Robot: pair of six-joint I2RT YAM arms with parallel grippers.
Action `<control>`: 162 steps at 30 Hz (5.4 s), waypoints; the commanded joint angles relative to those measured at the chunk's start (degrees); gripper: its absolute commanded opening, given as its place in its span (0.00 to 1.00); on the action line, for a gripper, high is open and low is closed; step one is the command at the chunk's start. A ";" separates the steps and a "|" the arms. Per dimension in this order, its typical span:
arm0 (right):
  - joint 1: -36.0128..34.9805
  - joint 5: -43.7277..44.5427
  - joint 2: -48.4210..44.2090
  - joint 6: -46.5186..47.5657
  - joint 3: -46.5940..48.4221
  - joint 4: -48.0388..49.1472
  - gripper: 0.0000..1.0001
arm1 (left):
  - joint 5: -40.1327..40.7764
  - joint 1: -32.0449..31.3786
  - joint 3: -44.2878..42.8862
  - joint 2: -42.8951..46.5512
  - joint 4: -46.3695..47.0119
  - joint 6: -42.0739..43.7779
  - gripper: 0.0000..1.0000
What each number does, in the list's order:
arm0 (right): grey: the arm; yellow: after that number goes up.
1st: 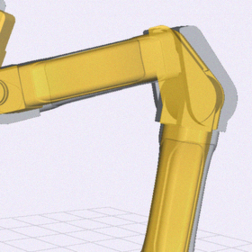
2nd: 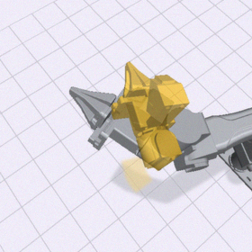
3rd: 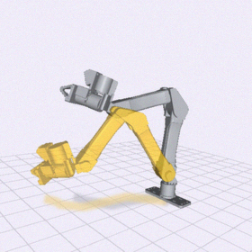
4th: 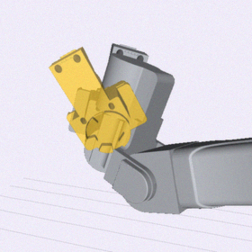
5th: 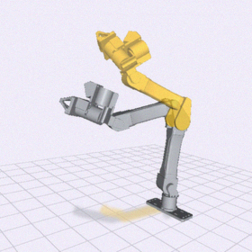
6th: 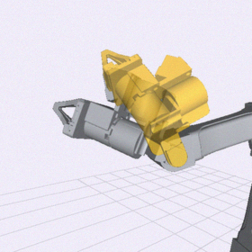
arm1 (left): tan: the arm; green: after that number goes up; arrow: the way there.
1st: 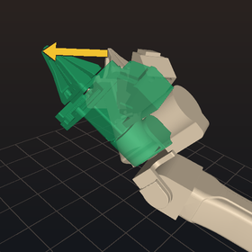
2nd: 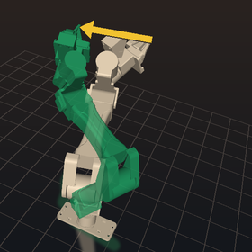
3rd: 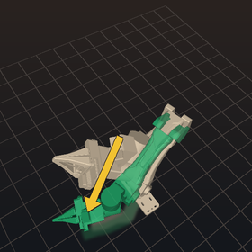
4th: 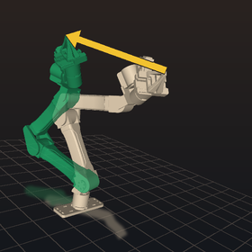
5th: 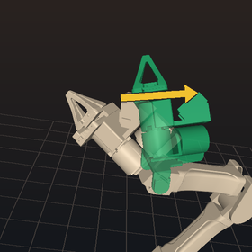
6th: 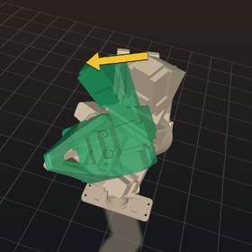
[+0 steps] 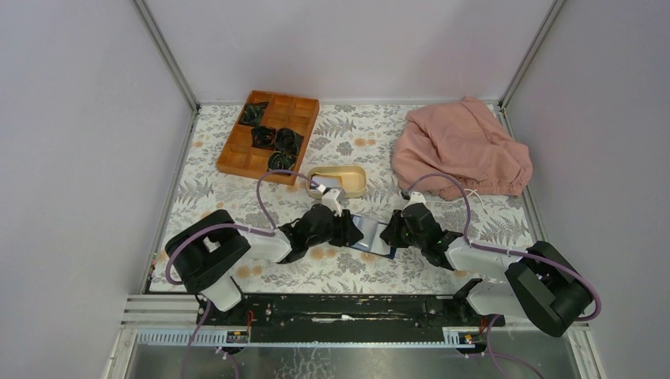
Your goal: Take the credit cards out of the card holder
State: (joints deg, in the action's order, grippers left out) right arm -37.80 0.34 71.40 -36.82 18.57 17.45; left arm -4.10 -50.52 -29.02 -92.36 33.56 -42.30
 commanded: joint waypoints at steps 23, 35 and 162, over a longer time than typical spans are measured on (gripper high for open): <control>0.76 -0.54 -5.56 0.74 -0.61 -3.38 0.21 | -8.73 -2.65 -5.85 -6.04 12.19 -4.67 0.47; 1.06 11.17 -24.31 2.04 3.83 -20.30 0.21 | -10.11 -3.52 -9.82 -10.79 13.50 -5.41 0.47; 3.87 -5.08 -6.25 1.39 -3.71 -0.86 0.28 | -1.26 -4.59 -2.63 -7.22 13.72 -7.34 0.69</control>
State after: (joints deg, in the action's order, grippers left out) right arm -34.35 -3.77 64.73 -35.88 15.44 14.52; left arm -3.73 -55.29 -31.53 -98.50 42.26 -48.60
